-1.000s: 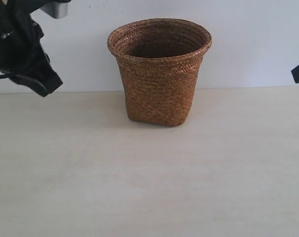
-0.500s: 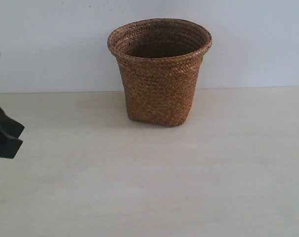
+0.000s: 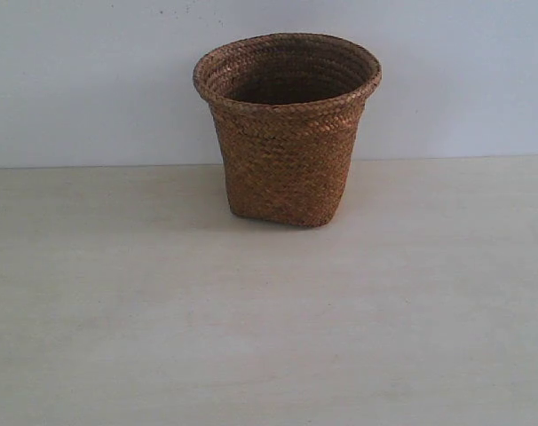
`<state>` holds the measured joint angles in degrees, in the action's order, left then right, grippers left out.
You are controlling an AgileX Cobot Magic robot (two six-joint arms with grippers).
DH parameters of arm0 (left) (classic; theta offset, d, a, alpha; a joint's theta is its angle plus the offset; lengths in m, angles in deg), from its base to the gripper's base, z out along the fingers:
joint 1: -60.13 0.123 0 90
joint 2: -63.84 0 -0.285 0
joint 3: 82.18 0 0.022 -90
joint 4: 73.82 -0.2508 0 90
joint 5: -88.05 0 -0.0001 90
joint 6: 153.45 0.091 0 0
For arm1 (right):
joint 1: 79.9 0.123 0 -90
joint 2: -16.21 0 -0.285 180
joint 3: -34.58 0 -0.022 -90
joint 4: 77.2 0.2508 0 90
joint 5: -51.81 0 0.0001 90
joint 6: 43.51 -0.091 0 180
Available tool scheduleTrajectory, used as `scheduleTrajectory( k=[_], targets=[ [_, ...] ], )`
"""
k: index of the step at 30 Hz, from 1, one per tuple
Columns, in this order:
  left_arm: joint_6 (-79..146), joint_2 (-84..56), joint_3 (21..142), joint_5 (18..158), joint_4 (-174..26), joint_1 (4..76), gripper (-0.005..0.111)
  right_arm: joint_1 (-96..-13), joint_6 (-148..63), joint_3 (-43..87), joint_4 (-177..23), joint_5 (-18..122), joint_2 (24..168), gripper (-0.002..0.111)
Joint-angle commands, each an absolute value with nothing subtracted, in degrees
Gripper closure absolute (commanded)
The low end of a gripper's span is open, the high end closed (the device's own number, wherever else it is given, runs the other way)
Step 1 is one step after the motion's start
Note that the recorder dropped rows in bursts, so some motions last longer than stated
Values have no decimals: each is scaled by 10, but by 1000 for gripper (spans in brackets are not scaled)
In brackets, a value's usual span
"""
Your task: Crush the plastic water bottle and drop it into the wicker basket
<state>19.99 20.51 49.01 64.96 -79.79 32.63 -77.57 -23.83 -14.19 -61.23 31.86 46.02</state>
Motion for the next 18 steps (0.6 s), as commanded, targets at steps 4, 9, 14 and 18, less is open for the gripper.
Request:
scheduleTrajectory(
  k=[4,9,14,18],
  targets=[
    [184,324,460,671,-774,322,103,-775,-269,-180,-613,333,323,108],
    [184,376,455,684,-766,322,103,-775,-288,-179,-607,332,251,108],
    [184,388,455,684,-766,322,103,-775,-288,-179,-607,334,240,108],
    [184,388,455,684,-766,322,103,-775,-288,-179,-607,334,240,108]
  ],
)
